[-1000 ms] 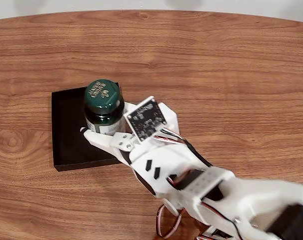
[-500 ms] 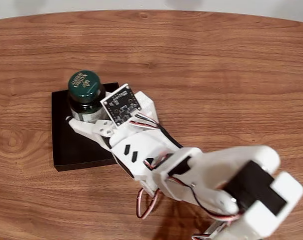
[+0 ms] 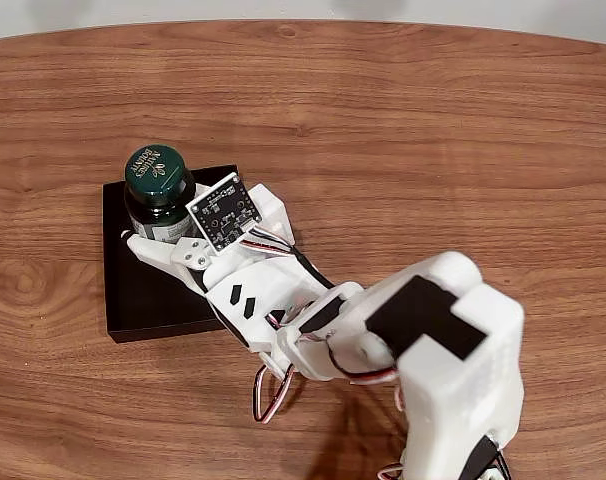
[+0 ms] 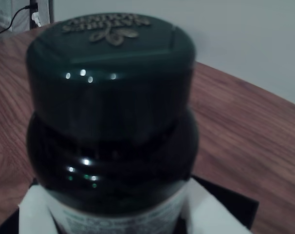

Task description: Pick up the pill bottle and place it in the black box.

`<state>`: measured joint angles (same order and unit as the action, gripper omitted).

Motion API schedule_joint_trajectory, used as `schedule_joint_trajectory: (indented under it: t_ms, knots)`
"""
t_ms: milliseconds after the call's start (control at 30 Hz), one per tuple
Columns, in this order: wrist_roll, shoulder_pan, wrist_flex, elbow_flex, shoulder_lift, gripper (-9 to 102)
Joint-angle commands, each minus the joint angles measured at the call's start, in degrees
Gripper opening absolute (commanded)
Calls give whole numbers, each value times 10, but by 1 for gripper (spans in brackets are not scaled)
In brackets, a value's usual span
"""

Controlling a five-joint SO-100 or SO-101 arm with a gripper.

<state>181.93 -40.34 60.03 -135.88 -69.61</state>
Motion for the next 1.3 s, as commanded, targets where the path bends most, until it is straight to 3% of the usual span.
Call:
schedule_joint_trajectory:
  t_ms: [0,467,1033,1267]
  knots:
    - [-10,11,38,58,13,9]
    - [-27,31,46,70,77,10]
    - [-1,26,81,23,69,27]
    - [-3,32,74,-12,29,29]
